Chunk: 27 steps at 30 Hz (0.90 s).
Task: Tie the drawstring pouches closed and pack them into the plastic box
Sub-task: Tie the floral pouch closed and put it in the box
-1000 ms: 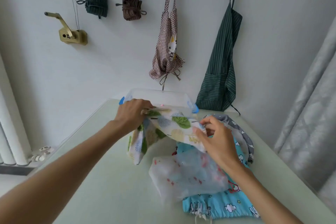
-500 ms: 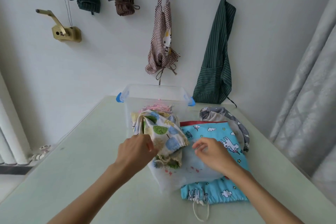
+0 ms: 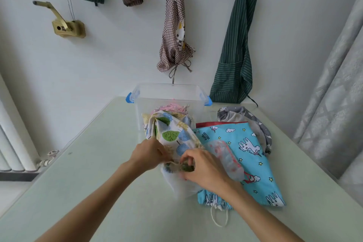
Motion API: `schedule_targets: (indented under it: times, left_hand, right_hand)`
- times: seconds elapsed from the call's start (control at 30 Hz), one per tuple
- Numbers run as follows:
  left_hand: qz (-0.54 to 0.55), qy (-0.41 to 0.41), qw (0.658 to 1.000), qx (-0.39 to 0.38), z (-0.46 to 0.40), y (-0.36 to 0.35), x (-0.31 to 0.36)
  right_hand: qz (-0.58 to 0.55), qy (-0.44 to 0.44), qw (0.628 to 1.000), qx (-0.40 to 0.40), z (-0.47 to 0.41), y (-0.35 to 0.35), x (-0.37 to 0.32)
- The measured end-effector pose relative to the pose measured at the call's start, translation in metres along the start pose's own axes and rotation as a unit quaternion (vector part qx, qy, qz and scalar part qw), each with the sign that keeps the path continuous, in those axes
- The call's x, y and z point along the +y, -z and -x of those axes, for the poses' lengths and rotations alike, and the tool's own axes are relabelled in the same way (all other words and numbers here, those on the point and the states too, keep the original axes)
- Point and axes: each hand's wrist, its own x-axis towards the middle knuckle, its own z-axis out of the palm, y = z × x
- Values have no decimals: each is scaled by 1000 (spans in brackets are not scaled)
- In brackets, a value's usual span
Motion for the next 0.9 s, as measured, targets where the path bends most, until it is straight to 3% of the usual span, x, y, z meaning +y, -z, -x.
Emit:
schedule_targets:
  times: [0.1, 0.3, 0.4, 0.5, 0.57, 0.63, 0.7, 0.77, 0.83, 0.9]
  left_hand:
    - [195, 58, 979, -8, 4, 0, -6]
    - [273, 37, 961, 5, 14, 19, -2]
    - [310, 47, 948, 45, 23, 32, -1]
    - [339, 48, 939, 25, 32, 34, 0]
    - [392, 55, 918, 8, 36, 31, 1]
    - [449, 67, 891, 9, 40, 30, 0]
    - [477, 77, 875, 10, 43, 30, -2]
    - [428, 88, 899, 10, 43, 29, -9]
    - [271, 90, 958, -5, 42, 30, -15]
    - [92, 91, 991, -43, 43, 32, -17]
  right_hand:
    - [6, -10, 999, 37, -1, -14, -3]
    - [-179, -68, 977, 91, -3, -14, 0]
    - [-155, -73, 981, 86, 7, 4, 14]
    - [-166, -120, 971, 124, 12, 18, 22]
    - [-257, -191, 944, 79, 6, 18, 19]
    - [-371, -264, 890, -11, -5, 13, 6]
    - [-391, -287, 872, -60, -12, 6, -5]
    - [-341, -277, 898, -39, -19, 2, -14]
    - [-299, -250, 920, 37, -27, 5, -16]
    - [-263, -189, 942, 84, -34, 11, -18]
